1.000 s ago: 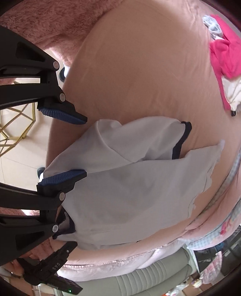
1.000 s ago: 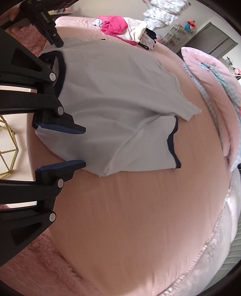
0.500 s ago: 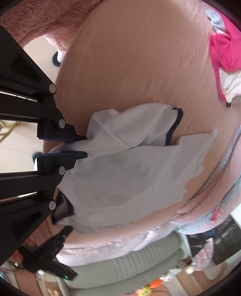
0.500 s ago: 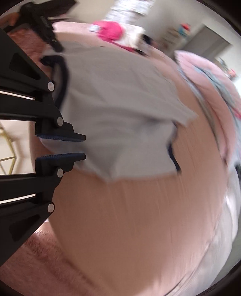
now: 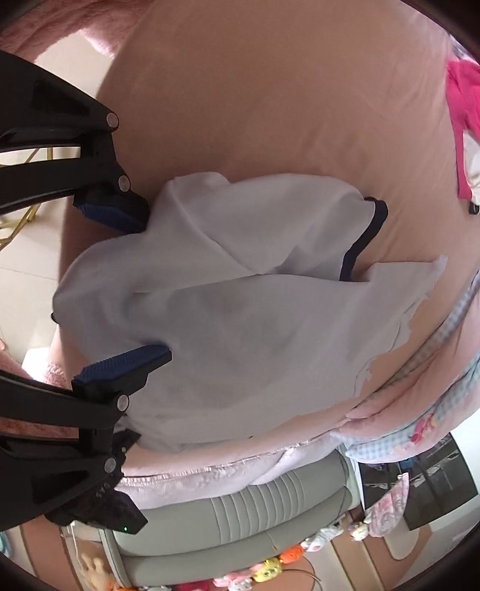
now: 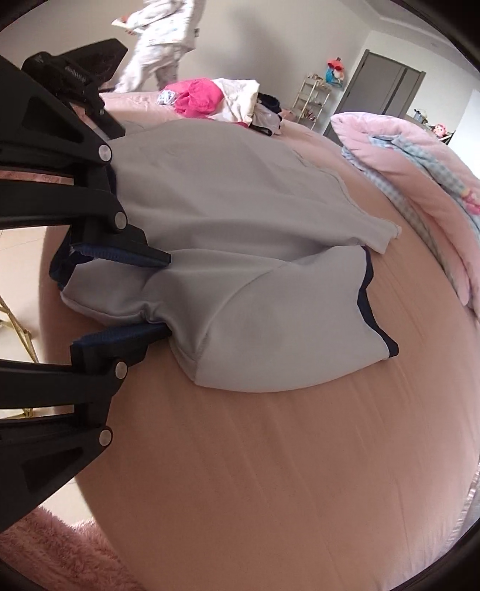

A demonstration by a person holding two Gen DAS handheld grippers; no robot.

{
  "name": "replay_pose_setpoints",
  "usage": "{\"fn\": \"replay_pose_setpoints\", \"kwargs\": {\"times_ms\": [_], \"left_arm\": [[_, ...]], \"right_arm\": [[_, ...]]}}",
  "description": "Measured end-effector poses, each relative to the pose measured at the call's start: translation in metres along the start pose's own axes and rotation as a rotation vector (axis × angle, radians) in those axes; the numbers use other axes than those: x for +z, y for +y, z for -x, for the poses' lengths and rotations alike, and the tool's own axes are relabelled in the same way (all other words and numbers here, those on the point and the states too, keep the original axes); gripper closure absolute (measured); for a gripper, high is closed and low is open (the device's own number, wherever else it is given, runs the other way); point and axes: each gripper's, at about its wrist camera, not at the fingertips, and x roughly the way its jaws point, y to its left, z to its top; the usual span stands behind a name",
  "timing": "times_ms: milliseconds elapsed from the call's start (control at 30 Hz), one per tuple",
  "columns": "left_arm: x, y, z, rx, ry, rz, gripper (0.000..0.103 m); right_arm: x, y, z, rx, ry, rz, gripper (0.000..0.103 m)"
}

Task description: Fold clothes

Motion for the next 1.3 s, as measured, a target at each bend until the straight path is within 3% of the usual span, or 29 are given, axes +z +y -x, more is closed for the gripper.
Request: {"fn": "replay_pose_setpoints", "kwargs": {"times_ms": [33,67,133,200,333,400,500,567,600,633,733,867,967,1000,1100,1167,1200,1300], "left_arm": [[-0.001,0.001,0.001,0.031,0.001,-0.012,0.083],[-0.002,0.002,0.003,0.062,0.002,-0.024,0.095],[-0.002,0.007,0.011,0.075,-0.01,-0.012,0.096],[0.002,0.014,0.03,0.092,-0.058,-0.005,0.096],[0.011,0.02,0.062,0.111,-0.146,-0.023,0.096],[0.014,0.019,0.059,0.148,-0.144,-0.03,0.094],[0.008,0.03,0.049,0.096,-0.072,0.05,0.091],[-0.004,0.04,0.052,0.088,-0.04,0.078,0.088],[-0.008,0.041,0.051,0.099,-0.027,0.073,0.083],[-0.012,0.041,0.05,0.107,-0.015,0.068,0.076],[-0.02,0.042,0.045,0.083,-0.006,0.066,0.072],[-0.018,0.026,0.039,0.092,-0.023,-0.031,0.073],[-0.01,0.01,0.025,0.06,-0.02,-0.074,0.073],[-0.01,0.012,0.022,0.058,-0.012,-0.062,0.072],[-0.01,0.019,0.019,0.033,-0.007,-0.018,0.073],[-0.01,0.016,0.026,0.049,-0.01,-0.039,0.1],[-0.011,0.014,0.035,0.045,-0.03,-0.05,0.1],[-0.011,0.003,0.063,-0.008,-0.091,-0.067,0.1]], "right_arm": [[0.0,-0.001,0.001,0.008,0.003,-0.008,0.079],[0.0,-0.001,0.003,-0.004,0.005,-0.007,0.086],[-0.002,-0.004,0.011,-0.014,-0.007,-0.01,0.094],[-0.005,-0.002,0.025,-0.059,-0.053,-0.007,0.095],[-0.007,0.0,0.042,-0.162,-0.061,0.074,0.095],[-0.015,0.0,0.048,-0.166,-0.045,0.09,0.095],[-0.022,0.006,0.053,-0.175,-0.034,0.101,0.093],[-0.024,0.002,0.054,-0.15,-0.018,0.066,0.081],[-0.024,0.0,0.055,-0.137,-0.01,0.049,0.071],[-0.026,-0.003,0.052,-0.13,-0.002,0.038,0.068],[-0.029,-0.005,0.039,-0.124,0.01,0.028,0.067],[-0.022,0.012,0.025,-0.127,-0.003,0.114,0.065],[-0.012,0.023,0.012,-0.07,0.018,0.158,0.072],[-0.008,0.022,0.007,-0.048,0.022,0.14,0.078],[0.0,0.02,-0.005,0.002,0.017,0.107,0.08],[-0.005,0.02,0.001,-0.008,0.004,0.114,0.083],[-0.007,0.024,0.005,-0.013,0.003,0.131,0.093],[-0.009,0.035,0.027,0.005,-0.051,0.152,0.095]]}}
